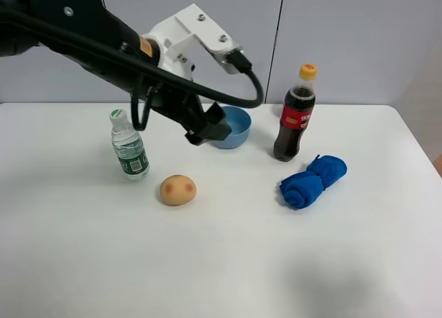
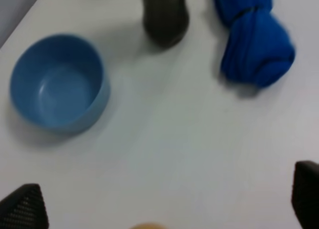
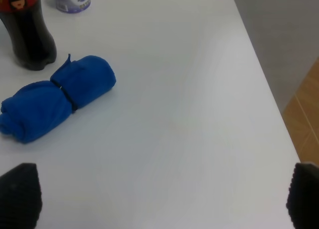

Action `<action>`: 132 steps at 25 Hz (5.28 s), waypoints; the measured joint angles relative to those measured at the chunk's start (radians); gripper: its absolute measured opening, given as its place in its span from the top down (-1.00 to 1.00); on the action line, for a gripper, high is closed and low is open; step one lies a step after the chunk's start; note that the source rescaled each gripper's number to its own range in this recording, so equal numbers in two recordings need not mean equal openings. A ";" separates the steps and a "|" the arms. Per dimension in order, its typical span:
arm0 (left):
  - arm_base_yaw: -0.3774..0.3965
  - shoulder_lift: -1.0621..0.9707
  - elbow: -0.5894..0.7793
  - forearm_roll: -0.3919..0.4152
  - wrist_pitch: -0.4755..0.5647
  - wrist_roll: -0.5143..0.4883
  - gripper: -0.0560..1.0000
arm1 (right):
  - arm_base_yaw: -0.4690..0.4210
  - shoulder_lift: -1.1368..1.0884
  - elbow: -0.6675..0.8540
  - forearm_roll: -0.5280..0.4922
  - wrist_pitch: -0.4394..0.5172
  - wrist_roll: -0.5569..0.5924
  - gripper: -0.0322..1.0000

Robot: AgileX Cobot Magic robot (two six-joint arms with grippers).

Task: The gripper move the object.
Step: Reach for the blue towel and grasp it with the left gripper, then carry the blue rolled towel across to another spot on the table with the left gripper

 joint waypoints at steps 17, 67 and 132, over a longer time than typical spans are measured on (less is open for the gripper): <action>-0.206 0.315 -0.272 -0.133 -0.061 -0.068 -1.00 | 0.000 0.000 0.000 0.000 0.000 0.000 -1.00; -0.264 0.799 -0.346 -0.029 -0.623 -0.244 -0.98 | 0.000 0.000 0.000 0.000 0.000 0.001 -1.00; 0.361 -0.298 0.046 0.407 0.196 -0.729 0.89 | 0.000 0.000 0.000 0.000 0.000 0.001 -1.00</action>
